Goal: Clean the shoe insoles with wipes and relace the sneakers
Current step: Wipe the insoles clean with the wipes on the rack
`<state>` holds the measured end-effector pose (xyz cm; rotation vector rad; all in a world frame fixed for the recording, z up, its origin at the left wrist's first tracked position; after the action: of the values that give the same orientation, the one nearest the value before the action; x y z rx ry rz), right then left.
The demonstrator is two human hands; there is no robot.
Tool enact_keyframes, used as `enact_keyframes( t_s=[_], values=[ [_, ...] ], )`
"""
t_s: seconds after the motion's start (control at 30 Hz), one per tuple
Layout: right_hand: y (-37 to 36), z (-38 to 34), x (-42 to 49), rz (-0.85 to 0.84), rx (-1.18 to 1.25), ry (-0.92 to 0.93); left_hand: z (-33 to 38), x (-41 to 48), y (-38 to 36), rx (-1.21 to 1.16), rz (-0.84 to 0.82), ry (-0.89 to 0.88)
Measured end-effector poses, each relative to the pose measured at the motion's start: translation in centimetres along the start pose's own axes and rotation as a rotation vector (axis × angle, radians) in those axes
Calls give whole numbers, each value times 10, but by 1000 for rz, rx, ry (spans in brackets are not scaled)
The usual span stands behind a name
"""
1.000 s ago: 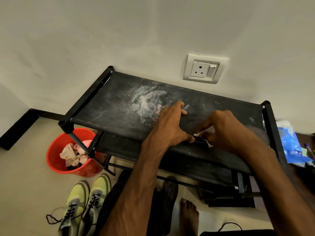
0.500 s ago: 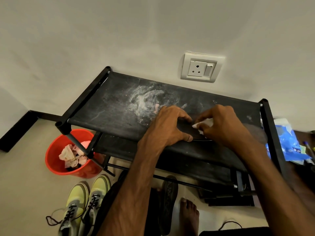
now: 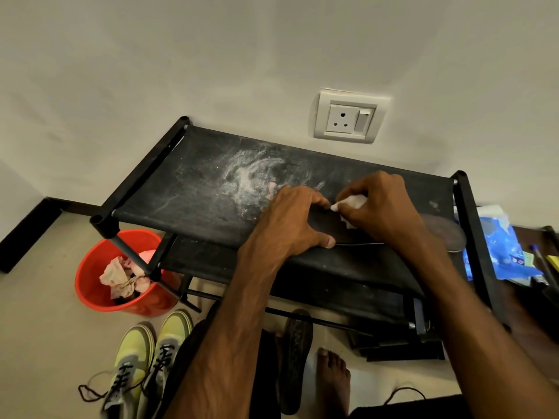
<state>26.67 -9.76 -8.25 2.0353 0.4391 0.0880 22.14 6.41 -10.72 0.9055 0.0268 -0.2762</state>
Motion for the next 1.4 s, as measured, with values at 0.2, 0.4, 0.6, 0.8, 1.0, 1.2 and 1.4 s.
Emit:
enact_keyframes(
  t_s=[0.2, 0.4, 0.6, 0.8, 1.0, 1.2, 1.4],
  values=[
    [-3, -1, 5, 11, -17, 24, -4, -1, -1, -33, -14, 39],
    [7, -4, -17, -227, -115, 30, -2, 0, 0, -44, -25, 58],
    [13, 1, -30, -271, -93, 62, -2, 0, 0, -40, -13, 51],
    [6, 12, -5, 19, 5, 44, -5, 1, -2, -40, 1, 39],
    [6, 13, 1, 34, -41, 37, -5, 1, -1, -59, 4, 48],
    [15, 4, -27, -298, -100, 60, -2, 1, -1, -75, 19, 49],
    [21, 6, -39, -424, -120, 105, -2, 0, 0, -78, 20, 39]
  ],
)
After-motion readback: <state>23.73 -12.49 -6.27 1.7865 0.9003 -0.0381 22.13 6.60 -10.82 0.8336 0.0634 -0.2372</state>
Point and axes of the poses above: each hand's wrist, its own x-axis towards the middle knuckle, its own y-axis out of the back of the hand, z = x × y, the point moved 4 cm from there along x, towards the middle knuckle, and after that the axes turned 9 degrees about -z, right-handed, at the moved point
